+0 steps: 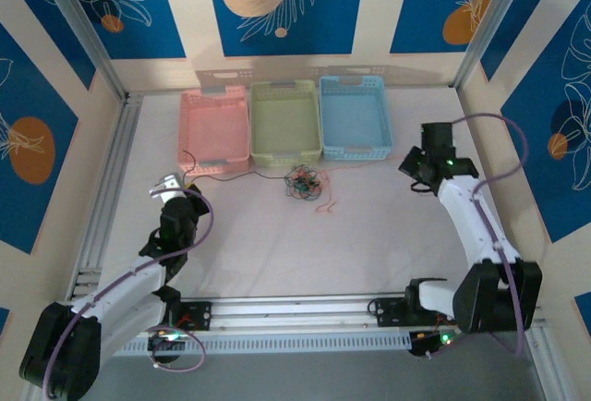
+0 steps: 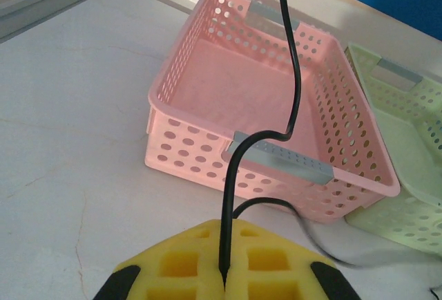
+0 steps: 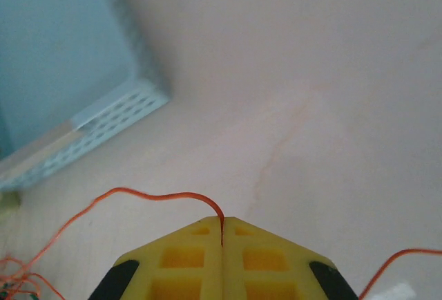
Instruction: Untangle the cables
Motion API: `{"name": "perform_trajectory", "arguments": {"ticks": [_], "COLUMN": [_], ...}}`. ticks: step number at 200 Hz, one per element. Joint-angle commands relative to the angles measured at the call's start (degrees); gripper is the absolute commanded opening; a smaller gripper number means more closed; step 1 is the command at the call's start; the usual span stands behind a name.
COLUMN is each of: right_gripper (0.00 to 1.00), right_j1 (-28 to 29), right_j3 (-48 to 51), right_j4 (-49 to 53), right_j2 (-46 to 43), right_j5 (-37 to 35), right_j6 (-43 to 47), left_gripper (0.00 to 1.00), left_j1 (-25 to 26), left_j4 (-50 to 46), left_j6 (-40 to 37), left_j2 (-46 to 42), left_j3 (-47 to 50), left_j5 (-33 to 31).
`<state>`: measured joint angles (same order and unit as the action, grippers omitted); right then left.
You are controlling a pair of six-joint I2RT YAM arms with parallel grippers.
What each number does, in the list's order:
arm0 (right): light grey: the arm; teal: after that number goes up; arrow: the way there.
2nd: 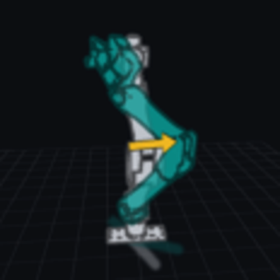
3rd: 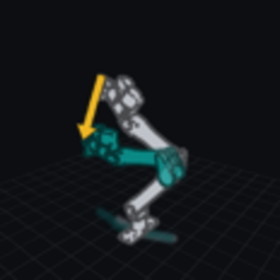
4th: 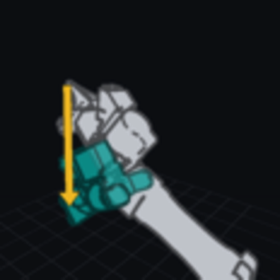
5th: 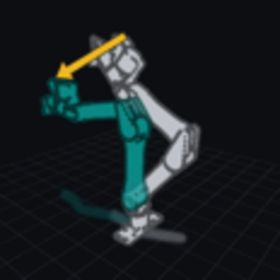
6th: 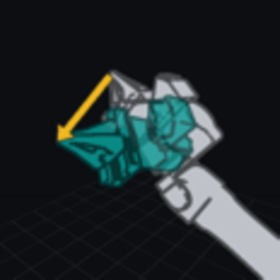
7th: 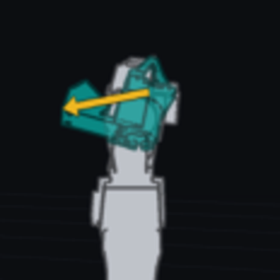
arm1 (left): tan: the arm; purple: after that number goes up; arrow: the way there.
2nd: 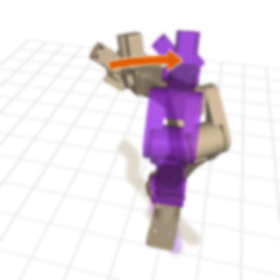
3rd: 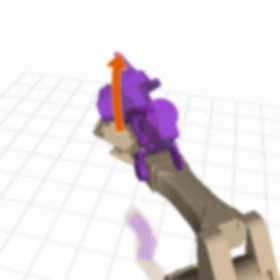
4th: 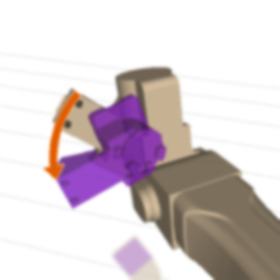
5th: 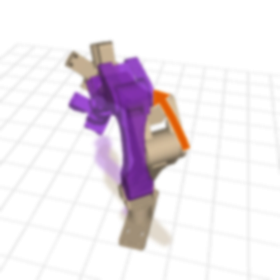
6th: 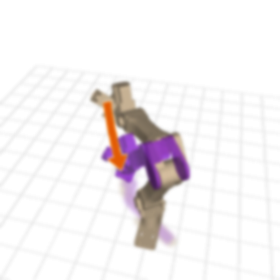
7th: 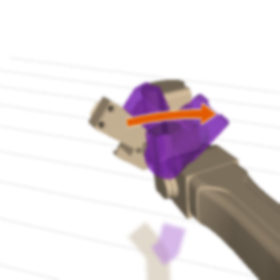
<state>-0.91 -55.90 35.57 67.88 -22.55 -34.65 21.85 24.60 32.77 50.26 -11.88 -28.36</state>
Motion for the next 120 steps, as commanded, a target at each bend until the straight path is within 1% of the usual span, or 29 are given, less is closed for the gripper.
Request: {"name": "perform_trajectory", "arguments": {"ticks": [1,19,39,63,98,102,120], "right_gripper": [0.00,0.00,0.00,0.00,0.00,0.00,0.00], "right_j1": [-4.94,-9.76,-13.84,-18.19,-19.54,-19.64,-18.49], "right_j3": [2.37,3.80,5.17,6.55,7.49,7.62,8.75], "right_j4": [-1.42,-1.55,-1.28,-1.20,-1.27,-1.67,-5.34], "right_j2": [-4.83,-8.12,-10.91,-12.99,-13.25,-13.24,-12.27], "right_j5": [-1.32,-0.09,-0.74,0.59,1.30,2.02,9.43], "right_j6": [-6.40,-8.71,-10.88,-13.50,-14.98,-14.88,-12.99], "left_gripper": [0.00,0.00,0.00,0.00,0.00,0.00,0.00], "left_j1": [-1.07,-1.15,-1.27,-1.33,-1.45,-1.39,-1.54], "left_j4": [0.14,-0.72,-2.56,-4.50,-6.55,-6.60,-6.27], "left_j6": [1.20,1.81,3.33,5.14,6.91,7.03,6.81], "left_j2": [-1.63,-2.66,-5.59,-9.23,-10.00,-10.01,-9.45], "left_j3": [0.23,0.46,1.51,2.82,2.86,2.94,2.79], "left_j5": [-1.49,-2.80,-5.98,-9.32,-11.53,-11.54,-10.88]}}
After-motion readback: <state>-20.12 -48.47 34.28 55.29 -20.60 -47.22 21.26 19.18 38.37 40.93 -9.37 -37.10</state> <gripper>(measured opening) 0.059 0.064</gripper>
